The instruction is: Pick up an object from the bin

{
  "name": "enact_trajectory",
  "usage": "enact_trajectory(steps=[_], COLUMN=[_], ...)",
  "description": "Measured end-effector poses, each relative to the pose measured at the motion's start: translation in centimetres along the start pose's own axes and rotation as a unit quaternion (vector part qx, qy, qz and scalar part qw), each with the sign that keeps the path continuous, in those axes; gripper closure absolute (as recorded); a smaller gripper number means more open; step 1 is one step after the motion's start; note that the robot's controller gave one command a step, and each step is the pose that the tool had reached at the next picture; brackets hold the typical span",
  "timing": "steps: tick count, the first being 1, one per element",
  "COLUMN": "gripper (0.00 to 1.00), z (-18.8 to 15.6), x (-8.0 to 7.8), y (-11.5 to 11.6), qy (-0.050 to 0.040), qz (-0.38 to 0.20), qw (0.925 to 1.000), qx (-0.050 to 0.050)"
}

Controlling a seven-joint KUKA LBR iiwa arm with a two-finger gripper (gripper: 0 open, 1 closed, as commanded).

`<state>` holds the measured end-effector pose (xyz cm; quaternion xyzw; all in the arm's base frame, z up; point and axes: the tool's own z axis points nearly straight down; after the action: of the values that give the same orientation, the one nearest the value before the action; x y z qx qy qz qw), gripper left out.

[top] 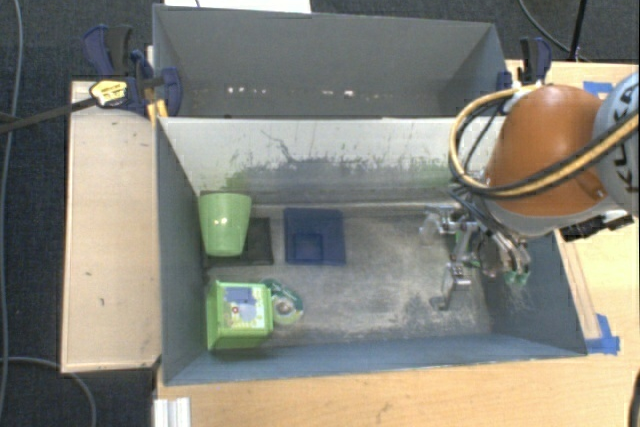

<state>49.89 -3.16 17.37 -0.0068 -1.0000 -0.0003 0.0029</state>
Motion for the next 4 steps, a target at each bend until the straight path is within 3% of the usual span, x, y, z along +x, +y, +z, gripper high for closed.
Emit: enact_trajectory(steps=[1, 2, 3, 4], gripper=[0.0, 0.0, 0.0, 0.0], z=[-0.4, -4.7, -8.3, -8.5], x=[-0.2, -2.8, -3.4, -2.8], y=[0.0, 1.8, 1.3, 3.4], qy=[-0.0042, 0.0005, -0.0048, -0.0051], qz=[0.0, -0.023, 0.006, 0.116], qw=[1.0, 0.9997, 1.0, 0.9932], qx=[0.0, 0.0, -0.001, 0.001])
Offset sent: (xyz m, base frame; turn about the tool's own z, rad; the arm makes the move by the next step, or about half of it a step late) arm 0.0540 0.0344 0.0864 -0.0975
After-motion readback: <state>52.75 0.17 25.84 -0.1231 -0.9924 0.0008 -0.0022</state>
